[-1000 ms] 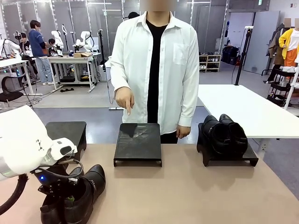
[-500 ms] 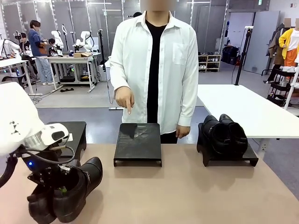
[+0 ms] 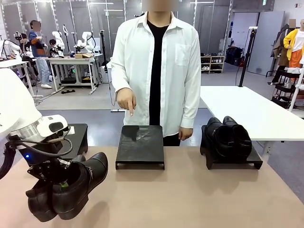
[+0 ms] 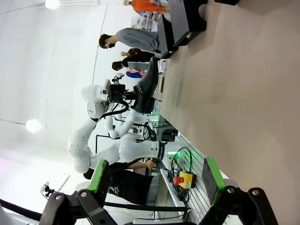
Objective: Place the shoes on the stand as instructed by the person.
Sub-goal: Pick up another pair of Shoes and place it on the Shoes Stand indicated by the person.
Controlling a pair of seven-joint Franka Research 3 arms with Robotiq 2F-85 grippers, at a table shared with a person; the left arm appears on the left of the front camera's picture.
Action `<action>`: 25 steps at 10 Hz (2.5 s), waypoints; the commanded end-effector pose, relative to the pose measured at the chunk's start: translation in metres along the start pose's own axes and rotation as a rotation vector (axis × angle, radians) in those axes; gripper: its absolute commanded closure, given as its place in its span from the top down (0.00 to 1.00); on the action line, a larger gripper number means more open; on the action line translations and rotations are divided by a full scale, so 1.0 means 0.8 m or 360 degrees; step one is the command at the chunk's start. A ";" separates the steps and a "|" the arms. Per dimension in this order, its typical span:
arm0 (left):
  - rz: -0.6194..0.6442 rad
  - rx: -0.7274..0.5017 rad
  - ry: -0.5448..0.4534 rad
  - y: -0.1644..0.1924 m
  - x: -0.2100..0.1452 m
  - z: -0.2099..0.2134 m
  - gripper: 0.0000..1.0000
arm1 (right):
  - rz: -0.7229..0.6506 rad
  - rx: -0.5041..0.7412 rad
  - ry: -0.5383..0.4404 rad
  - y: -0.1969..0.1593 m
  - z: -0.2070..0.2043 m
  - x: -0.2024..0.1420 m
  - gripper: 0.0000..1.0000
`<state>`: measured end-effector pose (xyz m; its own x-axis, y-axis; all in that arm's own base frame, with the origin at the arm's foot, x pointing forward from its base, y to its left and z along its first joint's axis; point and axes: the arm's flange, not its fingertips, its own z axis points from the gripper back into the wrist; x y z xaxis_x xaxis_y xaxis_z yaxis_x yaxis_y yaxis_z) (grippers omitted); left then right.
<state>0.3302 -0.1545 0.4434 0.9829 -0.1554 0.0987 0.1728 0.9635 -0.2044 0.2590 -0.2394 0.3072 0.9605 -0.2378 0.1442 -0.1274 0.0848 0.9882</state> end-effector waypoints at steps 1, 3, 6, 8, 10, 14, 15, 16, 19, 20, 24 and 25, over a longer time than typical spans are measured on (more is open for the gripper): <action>0.0027 0.0035 -0.0003 0.003 0.003 -0.002 0.00 | 0.0014 -0.0015 -0.0011 0.002 -0.003 -0.003 1.00; 0.0027 0.0035 -0.0003 0.003 0.003 -0.002 0.00 | 0.0014 -0.0015 -0.0011 0.002 -0.003 -0.003 1.00; -0.0001 0.0013 0.0040 0.009 -0.001 -0.010 0.08 | 0.0014 -0.0015 -0.0011 0.002 -0.003 -0.003 1.00; -0.0096 -0.0036 -0.0208 -0.024 0.012 0.018 0.08 | 0.0014 -0.0015 -0.0011 0.002 -0.003 -0.003 1.00; -0.0091 -0.0033 -0.0224 -0.062 0.053 0.032 0.08 | 0.0014 -0.0015 -0.0011 0.002 -0.003 -0.003 1.00; -0.0043 0.0179 -0.0338 -0.130 0.153 0.051 0.08 | 0.0014 -0.0015 -0.0011 0.002 -0.003 -0.003 1.00; -0.0028 0.0220 -0.0359 -0.145 0.175 0.044 0.08 | 0.0014 -0.0015 -0.0011 0.002 -0.003 -0.003 1.00; 0.0027 0.0251 -0.0425 -0.162 0.201 0.036 0.08 | 0.0014 -0.0015 -0.0011 0.002 -0.003 -0.003 1.00; 0.0045 0.0230 -0.0579 -0.202 0.250 0.021 0.08 | 0.0014 -0.0015 -0.0011 0.002 -0.003 -0.003 1.00; 0.0074 0.0255 -0.0592 -0.208 0.271 0.009 0.08 | 0.0014 -0.0015 -0.0011 0.002 -0.003 -0.003 1.00; -0.0020 0.0299 -0.0707 -0.231 0.319 -0.025 0.08 | 0.0014 -0.0015 -0.0011 0.002 -0.003 -0.003 1.00; -0.0002 0.0333 -0.0745 -0.235 0.332 -0.037 0.08 | 0.0014 -0.0015 -0.0011 0.002 -0.003 -0.003 1.00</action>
<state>0.5464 -0.3695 0.4743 0.8737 -0.1235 0.4706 0.1431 0.9897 -0.0059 0.2586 -0.2399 0.3073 0.9601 -0.2394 0.1445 -0.1275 0.0853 0.9882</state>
